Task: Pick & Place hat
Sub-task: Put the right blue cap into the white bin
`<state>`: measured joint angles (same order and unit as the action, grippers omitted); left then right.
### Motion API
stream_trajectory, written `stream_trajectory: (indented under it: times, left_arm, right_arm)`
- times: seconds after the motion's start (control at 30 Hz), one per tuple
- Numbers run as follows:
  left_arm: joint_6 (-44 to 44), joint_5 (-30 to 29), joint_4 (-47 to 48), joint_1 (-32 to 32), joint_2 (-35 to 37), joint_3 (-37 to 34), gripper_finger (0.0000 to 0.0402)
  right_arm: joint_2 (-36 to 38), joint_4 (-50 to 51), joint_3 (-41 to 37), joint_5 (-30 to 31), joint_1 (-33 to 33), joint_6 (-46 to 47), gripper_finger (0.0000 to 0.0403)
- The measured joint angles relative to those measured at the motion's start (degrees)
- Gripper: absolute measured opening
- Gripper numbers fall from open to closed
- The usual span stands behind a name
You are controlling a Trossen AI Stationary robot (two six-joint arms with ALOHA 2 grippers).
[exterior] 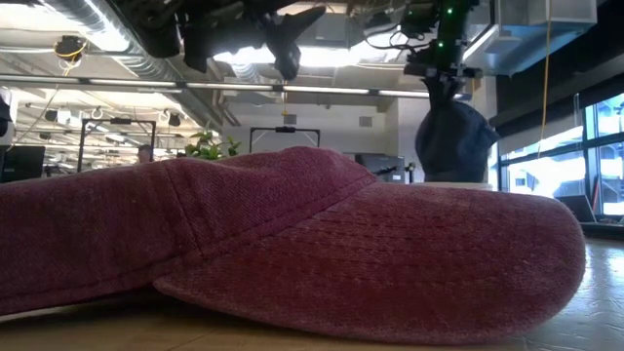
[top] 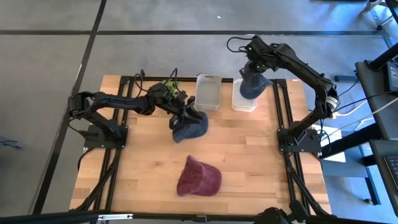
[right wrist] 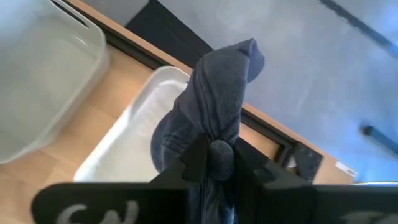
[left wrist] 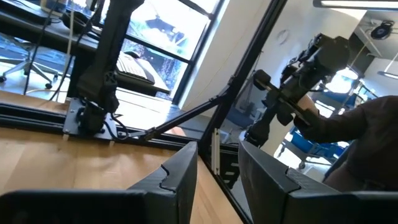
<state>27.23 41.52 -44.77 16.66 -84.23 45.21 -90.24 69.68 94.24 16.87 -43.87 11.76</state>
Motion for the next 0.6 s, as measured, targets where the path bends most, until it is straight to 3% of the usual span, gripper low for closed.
stream_trajectory:
  times: [0.6]
  left_arm:
    - [0.5,0.1,0.1,-2.2,0.0,0.0,0.0114]
  right_arm:
    - [-4.4,0.3,0.0,-1.6,-0.2,1.5,0.0078]
